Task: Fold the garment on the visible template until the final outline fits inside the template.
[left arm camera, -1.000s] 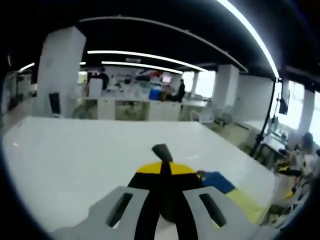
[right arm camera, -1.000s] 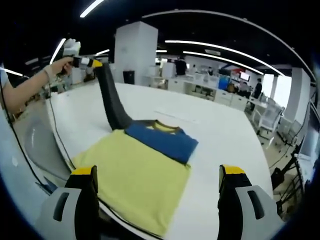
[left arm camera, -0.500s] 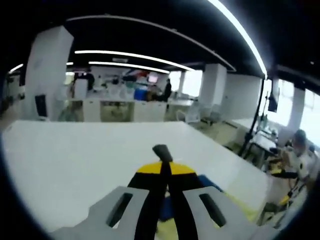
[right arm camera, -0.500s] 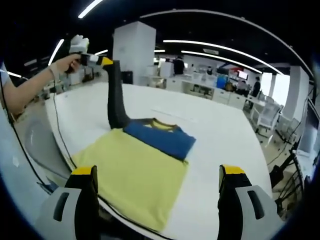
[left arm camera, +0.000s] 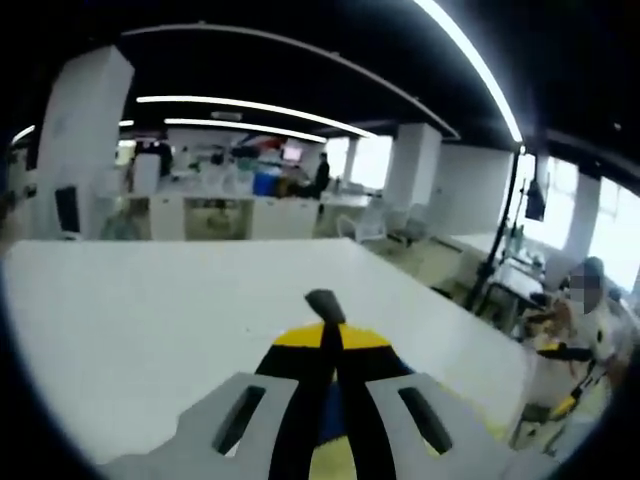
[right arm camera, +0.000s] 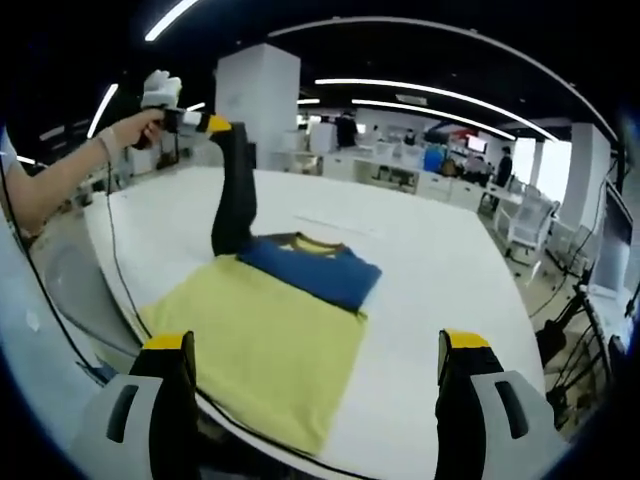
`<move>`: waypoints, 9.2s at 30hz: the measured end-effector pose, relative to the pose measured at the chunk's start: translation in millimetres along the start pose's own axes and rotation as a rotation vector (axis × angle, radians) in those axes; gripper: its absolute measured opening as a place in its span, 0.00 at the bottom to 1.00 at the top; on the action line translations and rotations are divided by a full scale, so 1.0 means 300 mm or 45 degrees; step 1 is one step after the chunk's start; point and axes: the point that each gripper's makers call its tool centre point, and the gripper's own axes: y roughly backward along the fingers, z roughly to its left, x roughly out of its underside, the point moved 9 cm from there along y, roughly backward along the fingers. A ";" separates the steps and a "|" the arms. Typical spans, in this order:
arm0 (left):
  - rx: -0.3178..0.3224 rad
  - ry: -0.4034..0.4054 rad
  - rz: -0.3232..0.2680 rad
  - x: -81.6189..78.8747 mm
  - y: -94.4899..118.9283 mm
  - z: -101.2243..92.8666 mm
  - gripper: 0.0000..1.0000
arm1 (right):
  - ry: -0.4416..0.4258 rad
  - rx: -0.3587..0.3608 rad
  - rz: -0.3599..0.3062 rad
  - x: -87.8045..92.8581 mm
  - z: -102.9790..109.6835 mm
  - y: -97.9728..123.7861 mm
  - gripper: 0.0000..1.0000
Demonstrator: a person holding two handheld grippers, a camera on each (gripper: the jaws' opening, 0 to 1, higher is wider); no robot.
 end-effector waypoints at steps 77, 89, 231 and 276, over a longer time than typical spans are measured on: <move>-0.062 0.238 0.094 0.094 -0.324 -0.170 0.00 | -0.011 0.017 -0.007 0.032 -0.193 0.025 0.96; -0.076 0.235 0.224 0.205 -0.429 -0.215 0.00 | -0.016 0.041 0.009 0.058 -0.238 0.049 0.96; 0.360 -0.430 0.819 0.506 -0.720 -0.446 0.00 | -0.145 0.103 0.064 0.138 -0.322 0.001 0.95; 0.324 -0.155 0.667 0.624 -0.654 -0.582 0.00 | -0.143 0.092 0.087 0.155 -0.328 0.000 0.95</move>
